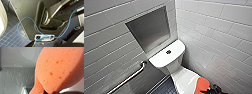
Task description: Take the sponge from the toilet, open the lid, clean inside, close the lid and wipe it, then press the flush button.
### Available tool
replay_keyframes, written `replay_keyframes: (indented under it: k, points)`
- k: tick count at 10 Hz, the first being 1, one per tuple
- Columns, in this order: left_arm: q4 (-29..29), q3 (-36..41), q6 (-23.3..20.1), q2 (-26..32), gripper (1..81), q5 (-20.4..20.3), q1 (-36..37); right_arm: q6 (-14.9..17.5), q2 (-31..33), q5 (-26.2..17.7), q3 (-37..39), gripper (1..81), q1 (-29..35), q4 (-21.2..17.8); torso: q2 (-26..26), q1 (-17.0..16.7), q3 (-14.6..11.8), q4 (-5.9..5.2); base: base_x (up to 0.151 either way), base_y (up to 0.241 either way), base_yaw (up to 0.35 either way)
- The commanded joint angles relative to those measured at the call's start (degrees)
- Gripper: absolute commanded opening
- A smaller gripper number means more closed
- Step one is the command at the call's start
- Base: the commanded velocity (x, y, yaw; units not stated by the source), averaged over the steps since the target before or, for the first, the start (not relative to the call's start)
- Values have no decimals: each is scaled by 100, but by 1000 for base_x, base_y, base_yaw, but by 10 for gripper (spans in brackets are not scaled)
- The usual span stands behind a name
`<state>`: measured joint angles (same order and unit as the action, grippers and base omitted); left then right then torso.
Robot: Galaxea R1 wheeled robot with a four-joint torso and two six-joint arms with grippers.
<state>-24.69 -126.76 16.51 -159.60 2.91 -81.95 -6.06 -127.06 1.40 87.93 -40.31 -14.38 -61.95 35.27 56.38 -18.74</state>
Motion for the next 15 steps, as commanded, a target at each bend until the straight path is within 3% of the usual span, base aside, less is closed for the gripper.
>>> replay_keyframes:
  k: [1,4,5,7,8,10,11,12,13,15]
  points:
    - [-45,-59,-51,86,811,429,-186,-1,-506,-860,890,10,826,-337,-573,369,0,0,0,0,0]
    - [-45,-86,-94,42,811,429,-230,-44,-937,-1081,1357,10,1257,-346,-855,546,2,0,0,0,0]
    - [-45,-95,-218,-2,811,429,-239,-88,-982,-1081,1366,10,1380,-346,-1069,679,2,514,0,0,0]
    - [-36,-218,-244,-81,811,429,-248,-115,-1078,-1089,1366,10,1548,-328,-1377,876,4,607,0,0,0]
    - [-36,-296,-244,-124,811,429,-248,-115,-1148,-1098,1392,10,1539,-293,-1548,985,4,234,0,0,0]
    - [-36,-385,-245,-160,811,429,-265,-115,-1403,-1098,1611,10,1460,-267,-1906,1195,4,512,0,0,0]
    - [-36,-411,-244,-169,811,429,-274,-106,-1552,-1098,1778,10,1425,-241,-2068,1296,4,553,0,0,0]
    - [-36,-420,-244,-152,811,429,-266,-88,-1675,-1098,1892,10,1398,-240,-2269,1422,4,139,0,0,0]
    - [-36,-420,-253,-169,811,429,-274,-88,-1746,-1098,1937,10,1398,-240,-1874,1165,4,531,0,0,0]
    - [-36,-420,-244,-187,811,429,-265,-97,-1904,-1098,2191,10,1442,-249,-2016,1250,4,394,0,0,0]
